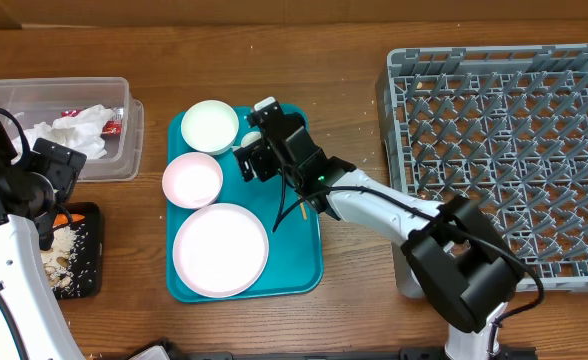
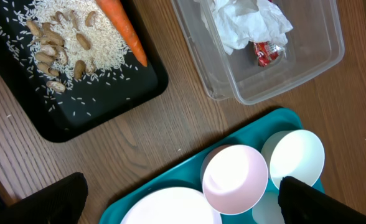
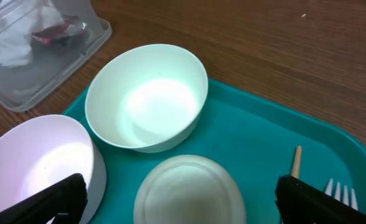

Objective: Sort waste into correct bins and load items into the dishwasher
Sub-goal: 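Move the right gripper over the teal tray toward the white plate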

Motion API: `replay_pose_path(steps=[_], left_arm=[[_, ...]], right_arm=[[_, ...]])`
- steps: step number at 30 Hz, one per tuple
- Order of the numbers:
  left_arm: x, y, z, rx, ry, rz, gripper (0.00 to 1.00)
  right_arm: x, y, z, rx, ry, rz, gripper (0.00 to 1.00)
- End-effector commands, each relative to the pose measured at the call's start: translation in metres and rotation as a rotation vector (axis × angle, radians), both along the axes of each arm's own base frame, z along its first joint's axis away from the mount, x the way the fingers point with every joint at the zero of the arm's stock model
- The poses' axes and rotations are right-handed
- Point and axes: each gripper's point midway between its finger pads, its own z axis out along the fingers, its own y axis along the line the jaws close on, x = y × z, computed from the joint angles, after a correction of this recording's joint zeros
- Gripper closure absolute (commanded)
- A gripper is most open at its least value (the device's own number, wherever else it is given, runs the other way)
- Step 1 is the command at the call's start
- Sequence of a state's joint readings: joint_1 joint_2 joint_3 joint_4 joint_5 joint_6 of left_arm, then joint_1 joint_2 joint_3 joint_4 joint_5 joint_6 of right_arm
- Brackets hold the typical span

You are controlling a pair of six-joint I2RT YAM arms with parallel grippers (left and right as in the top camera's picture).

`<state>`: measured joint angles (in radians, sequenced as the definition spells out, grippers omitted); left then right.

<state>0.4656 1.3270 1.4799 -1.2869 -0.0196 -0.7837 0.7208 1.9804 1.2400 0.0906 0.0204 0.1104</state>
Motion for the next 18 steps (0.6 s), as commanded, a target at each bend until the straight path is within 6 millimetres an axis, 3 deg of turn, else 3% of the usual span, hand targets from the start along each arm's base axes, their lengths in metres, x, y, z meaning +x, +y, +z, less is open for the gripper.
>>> replay_pose_path(steps=[1,9,16,18], left_arm=[[0.0,0.002,0.003,0.006,-0.007,0.013,0.0],[0.0,0.002,0.003,0.006,-0.007,0.013,0.0],[0.0,0.002,0.003,0.006,-0.007,0.013,0.0],[0.0,0.002,0.003,0.006,-0.007,0.013,0.0]], right_arm=[[0.0,0.011,-0.01,0.008,0.013,0.032,0.0],[0.011,0.008,-0.033,-0.018,-0.003,-0.013,0.0],[0.013,0.008,-0.031,0.0,-0.005,-0.034,0.01],[0.014,0.009,-0.029,0.023,0.004,-0.049,0.15]])
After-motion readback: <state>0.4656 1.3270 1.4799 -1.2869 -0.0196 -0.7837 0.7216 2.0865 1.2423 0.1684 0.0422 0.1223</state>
